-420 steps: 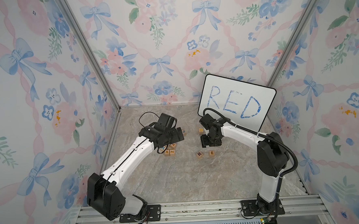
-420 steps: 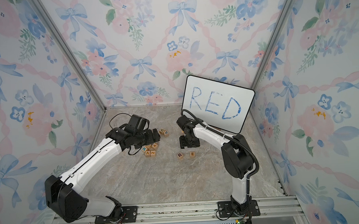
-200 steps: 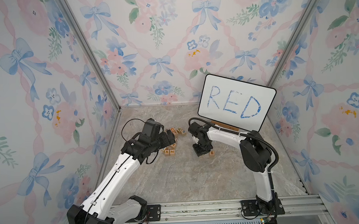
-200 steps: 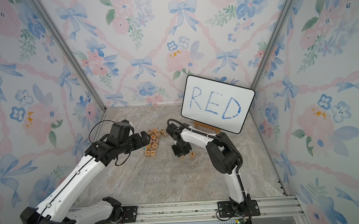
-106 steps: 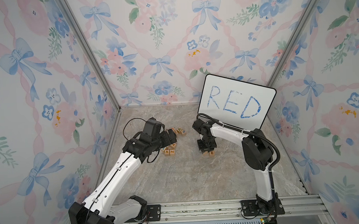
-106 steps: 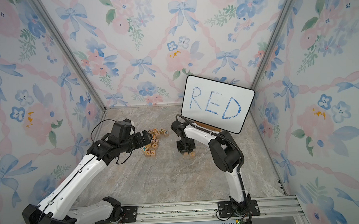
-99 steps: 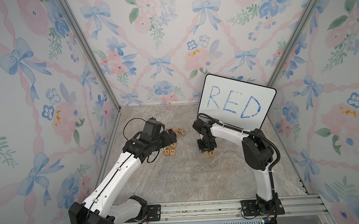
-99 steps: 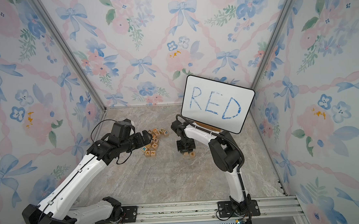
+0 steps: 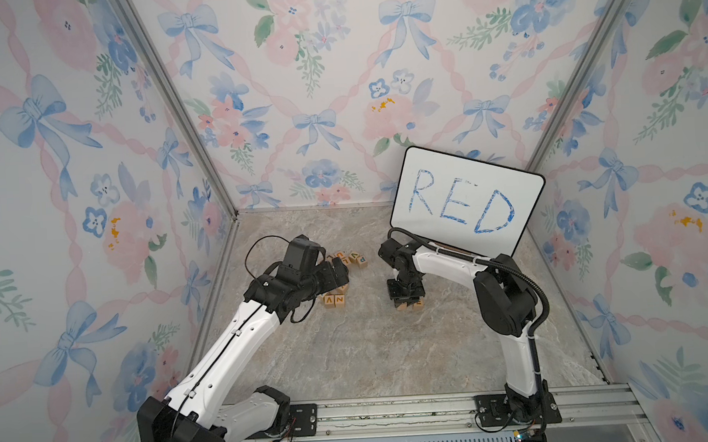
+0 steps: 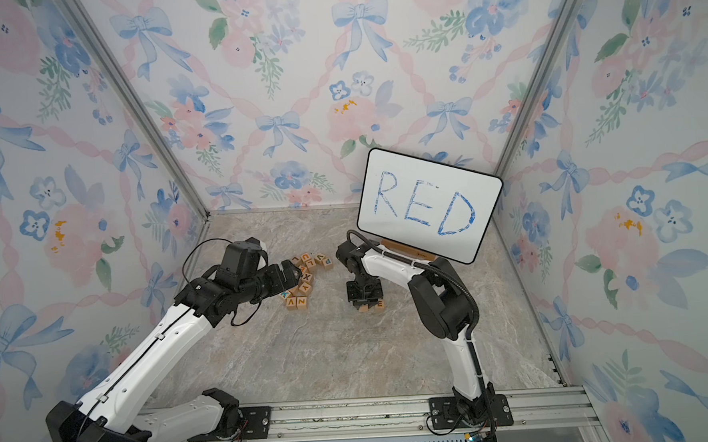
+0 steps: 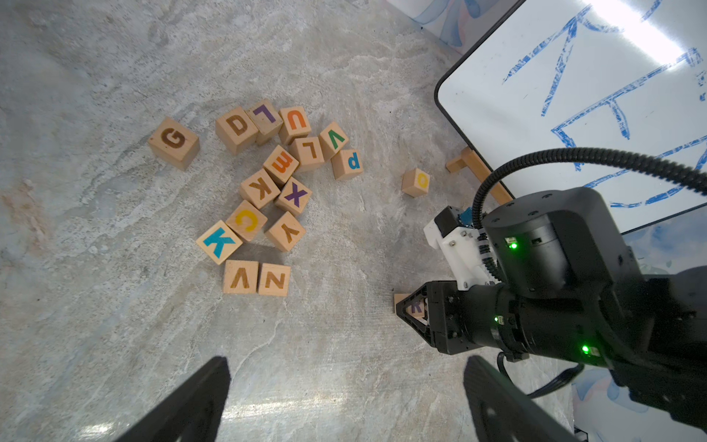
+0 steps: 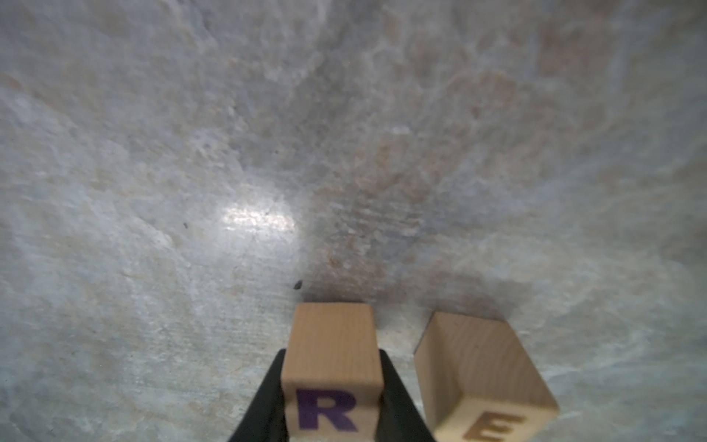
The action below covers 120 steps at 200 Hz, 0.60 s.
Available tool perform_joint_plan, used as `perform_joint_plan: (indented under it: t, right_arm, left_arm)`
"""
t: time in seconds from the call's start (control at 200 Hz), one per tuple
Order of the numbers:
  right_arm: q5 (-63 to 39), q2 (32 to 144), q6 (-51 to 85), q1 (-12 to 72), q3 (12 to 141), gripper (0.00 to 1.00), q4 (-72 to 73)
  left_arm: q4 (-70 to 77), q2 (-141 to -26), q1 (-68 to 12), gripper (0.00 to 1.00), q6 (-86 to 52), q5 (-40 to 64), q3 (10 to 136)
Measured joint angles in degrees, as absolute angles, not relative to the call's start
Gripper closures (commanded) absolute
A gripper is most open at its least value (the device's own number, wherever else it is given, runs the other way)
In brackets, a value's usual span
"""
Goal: Assemble the uppercase word "red" with letter blocks
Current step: Place the letter block at the center of the board.
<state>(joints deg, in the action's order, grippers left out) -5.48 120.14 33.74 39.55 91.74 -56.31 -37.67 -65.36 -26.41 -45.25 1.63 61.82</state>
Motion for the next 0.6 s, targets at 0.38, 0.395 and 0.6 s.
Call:
perform_joint_plan:
  t: [0.38,0.395,0.6]
  right_arm:
    - [-6.9,120.2,34.8,39.8,91.7,0.18,-55.5]
    - [-6.9,120.2,34.5,39.8,91.7,0.18,-55.5]
    - [-6.5,120.2,33.8,39.8,92.3,0.13,-56.4]
  left_arm:
    - [-37.1,-65.4,-26.4,0.02,-45.5,2.5,61.6]
    - [-37.1,-65.4,-26.4,0.02,-45.5,2.5,61.5]
    - [-36.5,-65.5,-26.4,0.02,-45.6,2.5,61.2]
